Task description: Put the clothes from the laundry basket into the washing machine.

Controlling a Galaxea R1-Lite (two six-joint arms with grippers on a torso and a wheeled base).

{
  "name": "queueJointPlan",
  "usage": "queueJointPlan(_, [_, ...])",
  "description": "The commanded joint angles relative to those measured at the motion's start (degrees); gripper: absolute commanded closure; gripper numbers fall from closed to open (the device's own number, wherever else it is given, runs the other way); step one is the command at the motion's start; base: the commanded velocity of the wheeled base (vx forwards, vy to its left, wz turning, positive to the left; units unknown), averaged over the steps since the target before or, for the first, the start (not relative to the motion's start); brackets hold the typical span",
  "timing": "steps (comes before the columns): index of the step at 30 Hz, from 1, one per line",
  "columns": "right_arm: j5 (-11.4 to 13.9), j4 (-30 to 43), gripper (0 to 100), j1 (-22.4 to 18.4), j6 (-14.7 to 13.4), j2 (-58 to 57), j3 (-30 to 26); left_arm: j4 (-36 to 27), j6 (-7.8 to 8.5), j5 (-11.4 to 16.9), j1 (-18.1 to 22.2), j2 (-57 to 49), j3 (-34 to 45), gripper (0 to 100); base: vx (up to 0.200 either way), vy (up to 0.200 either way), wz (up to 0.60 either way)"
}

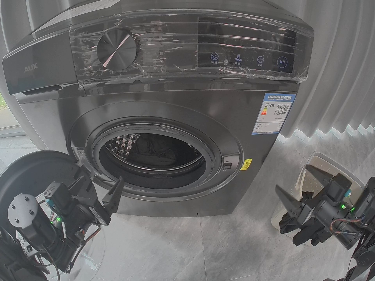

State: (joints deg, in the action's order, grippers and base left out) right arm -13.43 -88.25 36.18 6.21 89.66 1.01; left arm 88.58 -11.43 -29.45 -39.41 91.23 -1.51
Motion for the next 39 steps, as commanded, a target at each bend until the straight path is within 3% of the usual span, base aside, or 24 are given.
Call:
queueJointPlan(1, [-5.02, 1.06, 0, -1.90, -2.25, -8.98, -1.01, -0.07, 0.54, -0.34, 2.85, -2.20, 1.51, 0, 0.000, 0.000, 0.00])
queueJointPlan(7, [-5.55, 4.31, 0, -10.96, -2.34, -11.61, -1.01, -0.16, 1.24, -1.84, 2.85, -2.11, 1.51, 0, -0.100, 0.000, 0.00])
queueJointPlan(14, [-5.81, 4.49, 0, -15.97, -2.43, -14.52, -1.01, -0.07, 4.05, -2.19, 3.11, -2.90, 1.51, 0, -0.171, 0.000, 0.00])
queueJointPlan(20, [-5.73, 8.09, 0, -16.58, -2.07, -18.56, -1.01, -0.07, 4.84, -2.10, 3.29, -4.84, 1.51, 0, 0.000, 0.000, 0.00])
queueJointPlan(22, [-5.73, 16.88, 0, -16.05, -0.49, -25.59, -1.01, -0.16, 6.51, -1.49, 5.57, -8.71, 1.51, 0, 0.000, 0.000, 0.00])
queueJointPlan(25, [-5.73, 21.10, 0, -16.14, 0.47, -29.54, -1.01, -0.25, 7.83, -0.17, 6.98, -10.90, 1.51, 0, 0.000, 0.000, 0.00])
queueJointPlan(26, [-5.73, 23.65, 0, -16.14, 0.56, -32.36, -1.01, -1.39, 8.18, 1.85, 8.56, -11.96, 1.51, 0, 0.000, 0.000, 0.00])
queueJointPlan(31, [-5.64, 32.09, 0, -16.67, 0.47, -39.83, -1.01, -8.51, 8.09, 4.67, 12.52, -14.07, 1.51, 0, 0.000, 0.000, 0.00])
queueJointPlan(39, [-5.55, 42.63, 0, -18.08, 0.21, -48.18, -1.01, -10.97, 7.39, 4.84, 11.73, -14.77, 1.51, 0, -0.200, 0.000, 0.00])
